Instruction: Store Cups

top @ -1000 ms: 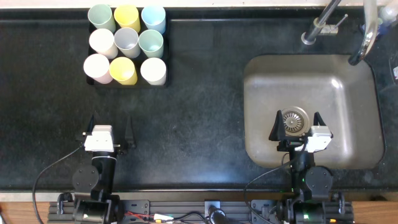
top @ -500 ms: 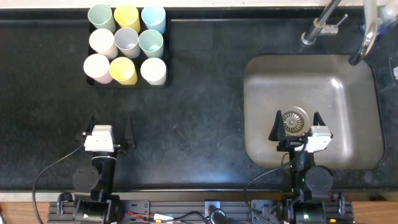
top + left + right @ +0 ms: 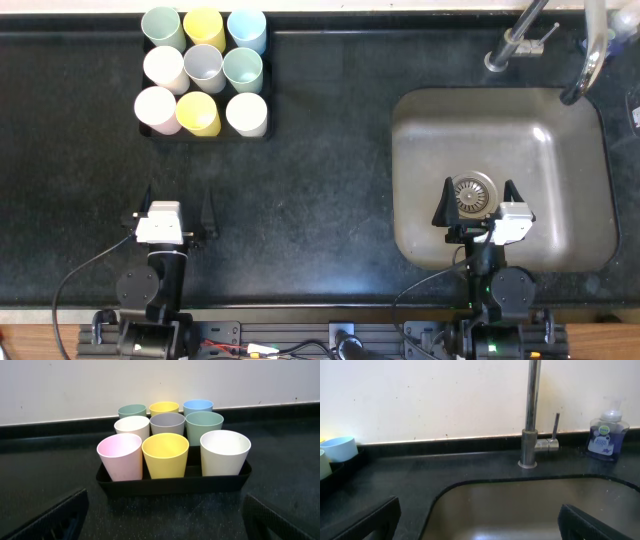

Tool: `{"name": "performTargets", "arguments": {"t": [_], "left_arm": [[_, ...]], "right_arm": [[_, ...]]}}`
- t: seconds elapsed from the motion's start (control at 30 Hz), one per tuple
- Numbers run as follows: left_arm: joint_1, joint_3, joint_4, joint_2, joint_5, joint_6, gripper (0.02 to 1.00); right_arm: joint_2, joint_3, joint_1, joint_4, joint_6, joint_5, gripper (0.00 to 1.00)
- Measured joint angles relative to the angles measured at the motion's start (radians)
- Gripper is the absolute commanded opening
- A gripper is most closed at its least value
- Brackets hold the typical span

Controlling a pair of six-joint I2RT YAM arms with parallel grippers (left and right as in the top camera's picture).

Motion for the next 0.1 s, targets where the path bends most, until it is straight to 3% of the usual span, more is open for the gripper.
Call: {"name": "performTargets", "arguments": {"t": [0.1], "left_arm": [[0.0, 0.0, 0.0, 0.0, 0.0, 0.0, 0.996]], "right_arm": [[0.0, 0.0, 0.0, 0.0, 0.0, 0.0, 0.998]]}}
